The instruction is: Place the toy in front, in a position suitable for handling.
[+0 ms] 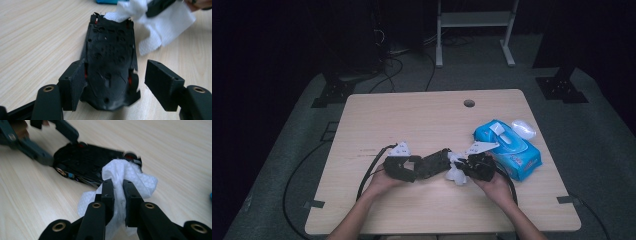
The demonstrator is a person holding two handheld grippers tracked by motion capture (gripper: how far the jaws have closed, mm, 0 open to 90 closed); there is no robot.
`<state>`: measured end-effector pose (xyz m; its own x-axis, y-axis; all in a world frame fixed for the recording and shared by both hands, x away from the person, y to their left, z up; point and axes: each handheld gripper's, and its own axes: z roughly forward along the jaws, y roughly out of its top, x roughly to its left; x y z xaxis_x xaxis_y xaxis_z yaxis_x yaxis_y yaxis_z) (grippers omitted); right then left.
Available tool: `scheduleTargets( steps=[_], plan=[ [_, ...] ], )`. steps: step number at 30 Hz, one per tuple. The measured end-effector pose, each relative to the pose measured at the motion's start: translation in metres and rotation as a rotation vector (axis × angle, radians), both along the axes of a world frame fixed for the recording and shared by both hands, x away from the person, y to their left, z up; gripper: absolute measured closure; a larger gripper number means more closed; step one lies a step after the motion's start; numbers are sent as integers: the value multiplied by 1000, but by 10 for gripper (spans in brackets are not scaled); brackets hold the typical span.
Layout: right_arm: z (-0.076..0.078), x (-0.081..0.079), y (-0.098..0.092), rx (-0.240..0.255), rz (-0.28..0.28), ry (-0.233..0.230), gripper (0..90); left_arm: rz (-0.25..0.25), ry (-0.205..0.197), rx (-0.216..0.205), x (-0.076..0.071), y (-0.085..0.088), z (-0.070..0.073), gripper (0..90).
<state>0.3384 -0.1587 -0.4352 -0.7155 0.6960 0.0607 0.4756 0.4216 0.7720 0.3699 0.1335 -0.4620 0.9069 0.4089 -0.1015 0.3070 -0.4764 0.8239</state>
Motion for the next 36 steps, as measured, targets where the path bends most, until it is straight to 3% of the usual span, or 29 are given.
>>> scheduleTargets(
  steps=[4, 7, 11, 14, 16, 22, 25, 27, 29, 33, 34, 35, 36],
  plan=[
    [10, 11, 5, 60, -8, -28, 801, 13, -25, 22, -2, -2, -2, 268],
    [10, 20, 11, 55, -9, -29, 801, 30, -40, 34, -2, -2, -3, 229],
    [1, 35, 18, 29, -24, 9, 799, 51, -36, 45, -1, -1, -5, 153],
    [-11, 33, 20, -14, -23, 20, 797, 63, -26, 67, 3, 2, -10, 114],
    [-14, 32, 17, 1, -21, 25, 797, 73, -15, 76, 7, 0, -12, 95],
    [-15, 31, 16, 3, -16, 10, 796, 62, -27, 102, 8, -7, -16, 100],
    [-17, 30, 14, 21, -19, 10, 796, 30, -41, 131, 5, -12, -18, 148],
    [-17, 30, 14, 21, -16, 4, 795, 39, -61, 161, 4, -15, -19, 179],
    [-17, 28, 15, 13, -17, 1, 796, 37, -52, 151, 4, -14, -19, 217],
    [-14, 21, 26, 19, 22, -13, 798, 25, -68, 168, 0, -13, -19, 243],
    [-16, 18, 37, 72, 87, 25, 797, 21, -67, 164, -1, -13, -19, 245],
    [-16, 18, 37, 72, 87, 25, 797, 20, -68, 165, -3, -15, -19, 245],
    [-17, 9, 56, 27, 152, -16, 795, 5, -85, 186, -7, -19, -19, 246]
  ],
)
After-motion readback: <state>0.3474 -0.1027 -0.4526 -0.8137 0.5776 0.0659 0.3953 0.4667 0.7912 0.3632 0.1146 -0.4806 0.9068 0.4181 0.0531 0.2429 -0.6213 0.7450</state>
